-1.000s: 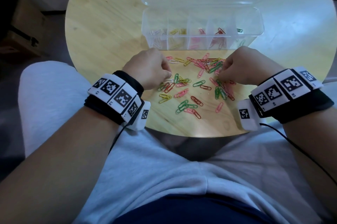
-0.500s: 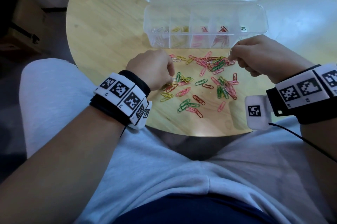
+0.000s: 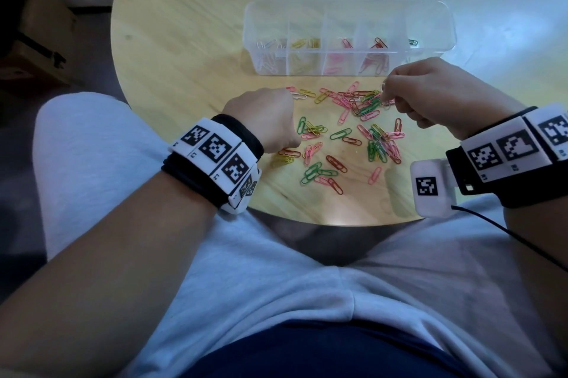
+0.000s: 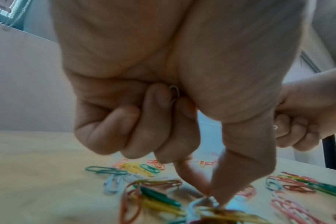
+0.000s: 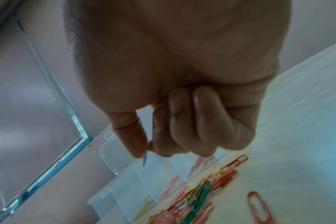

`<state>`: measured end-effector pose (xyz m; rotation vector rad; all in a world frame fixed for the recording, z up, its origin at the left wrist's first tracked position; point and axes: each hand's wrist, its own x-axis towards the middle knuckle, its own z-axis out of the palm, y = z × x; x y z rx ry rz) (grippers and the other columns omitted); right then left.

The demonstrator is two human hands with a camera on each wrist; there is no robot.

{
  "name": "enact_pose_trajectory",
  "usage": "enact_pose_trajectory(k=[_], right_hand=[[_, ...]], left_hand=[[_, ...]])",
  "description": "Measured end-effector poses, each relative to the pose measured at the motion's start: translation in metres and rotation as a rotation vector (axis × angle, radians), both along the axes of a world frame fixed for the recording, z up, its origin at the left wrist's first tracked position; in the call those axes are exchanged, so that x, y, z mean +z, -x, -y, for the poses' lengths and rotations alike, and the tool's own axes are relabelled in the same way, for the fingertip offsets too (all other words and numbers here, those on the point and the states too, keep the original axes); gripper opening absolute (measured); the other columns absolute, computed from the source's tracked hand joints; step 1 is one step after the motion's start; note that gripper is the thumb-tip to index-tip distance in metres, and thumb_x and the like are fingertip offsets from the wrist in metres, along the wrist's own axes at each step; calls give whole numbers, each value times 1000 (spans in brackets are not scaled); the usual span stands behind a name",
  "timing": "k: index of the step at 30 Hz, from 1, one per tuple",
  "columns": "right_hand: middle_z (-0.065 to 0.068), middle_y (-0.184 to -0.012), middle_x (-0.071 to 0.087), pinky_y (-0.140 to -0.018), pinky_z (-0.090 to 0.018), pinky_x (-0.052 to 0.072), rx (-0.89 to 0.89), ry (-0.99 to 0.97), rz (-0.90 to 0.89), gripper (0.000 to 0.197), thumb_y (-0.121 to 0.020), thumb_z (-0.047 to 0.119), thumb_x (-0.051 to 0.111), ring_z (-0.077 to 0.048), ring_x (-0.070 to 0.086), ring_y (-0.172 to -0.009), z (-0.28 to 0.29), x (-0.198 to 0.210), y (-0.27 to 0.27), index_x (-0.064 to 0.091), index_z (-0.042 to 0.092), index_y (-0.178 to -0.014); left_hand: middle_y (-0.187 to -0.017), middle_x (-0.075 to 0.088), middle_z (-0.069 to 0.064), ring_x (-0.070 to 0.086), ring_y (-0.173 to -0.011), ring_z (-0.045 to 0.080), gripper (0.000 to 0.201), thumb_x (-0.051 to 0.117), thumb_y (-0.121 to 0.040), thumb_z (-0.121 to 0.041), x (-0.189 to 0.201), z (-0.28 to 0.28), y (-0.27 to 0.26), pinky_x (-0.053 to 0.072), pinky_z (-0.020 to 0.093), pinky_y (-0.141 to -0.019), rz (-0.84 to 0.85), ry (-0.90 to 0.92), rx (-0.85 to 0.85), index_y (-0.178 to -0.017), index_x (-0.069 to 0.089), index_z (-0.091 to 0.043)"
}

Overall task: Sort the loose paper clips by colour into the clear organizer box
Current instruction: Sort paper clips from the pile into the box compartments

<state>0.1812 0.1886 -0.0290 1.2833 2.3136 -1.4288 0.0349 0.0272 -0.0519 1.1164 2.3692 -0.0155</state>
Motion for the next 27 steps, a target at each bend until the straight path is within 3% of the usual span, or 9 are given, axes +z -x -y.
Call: enact_pose_trajectory(k=[4, 7, 9, 11, 15, 18, 20, 24, 27], right_hand=[[8, -45, 34, -43, -22, 19, -16, 79, -40, 31, -88, 14, 50, -14, 22, -44, 1, 2, 0, 43, 20, -58], [7, -47, 27, -42, -21, 11, -50, 227, -115, 30, -89, 13, 46, -13, 14, -44, 0, 4, 0, 34, 22, -64], [5, -49, 25, -45, -24, 8, -88, 314, -153, 28, -90, 15, 44, -12, 13, -45, -1, 4, -1, 32, 22, -65], [4, -52, 23, -44, -24, 8, -123, 390, -183, 23, -90, 16, 42, -11, 13, -43, -3, 5, -1, 33, 21, -70], [2, -55, 21, -44, -24, 9, -170, 505, -260, 14, -88, 18, 40, -12, 11, -45, -5, 5, 0, 37, 20, -75], [4, -54, 17, -44, -25, 8, -155, 581, -289, 23, -90, 20, 36, -11, 10, -44, -3, 6, 2, 32, 21, -67], [5, -51, 19, -42, -23, 9, -151, 640, -299, 27, -90, 21, 35, -11, 12, -43, 1, 7, 4, 29, 21, -64], [1, -53, 32, -37, -19, 10, -150, 724, -343, 20, -83, 10, 36, -10, 21, -38, 15, 12, 14, 29, 20, -67], [-1, -56, 34, -40, -19, 6, -81, 770, -332, 23, -68, 4, 40, -9, 21, -38, 27, 16, 25, 25, 22, -71]], left_hand=[[-73, 68, -2, 65, -75, 23, 19, 68, -75, -36, -3, -1, 0, 56, 36, -70, 4, 6, -16, -79, 67, -18], [-70, 67, -1, 64, -73, 23, 25, 64, -79, -41, -3, -1, -1, 55, 36, -69, 9, 13, -36, -74, 66, -16], [-65, 61, -1, 60, -66, 23, 32, 58, -82, -40, -2, -1, 0, 51, 33, -65, 12, -5, -21, -67, 59, -12], [-60, 49, 1, 49, -60, 23, 33, 48, -86, -33, 3, -1, 4, 40, 31, -58, 72, -75, 29, -61, 45, -11], [-62, 43, 8, 38, -60, 24, 29, 36, -90, -7, 12, -1, 13, 29, 36, -54, 395, -255, 117, -63, 31, -13], [-46, 27, -2, 17, -41, 14, 15, 33, -77, -19, 25, 3, 18, 16, 24, -43, 895, -438, 406, -62, 33, -17], [-44, 20, -3, 11, -37, 10, 14, 29, -73, -19, 30, 2, 18, 11, 21, -44, 1100, -507, 455, -60, 31, -19], [-41, 22, -4, 15, -29, 10, 20, 24, -80, -7, 37, 3, 20, 12, 16, -41, 1274, -623, 450, -65, 31, -19], [-45, 20, -3, 13, -33, 10, 21, 27, -76, -1, 36, 2, 23, 15, 16, -42, 1223, -712, 451, -67, 31, -19]])
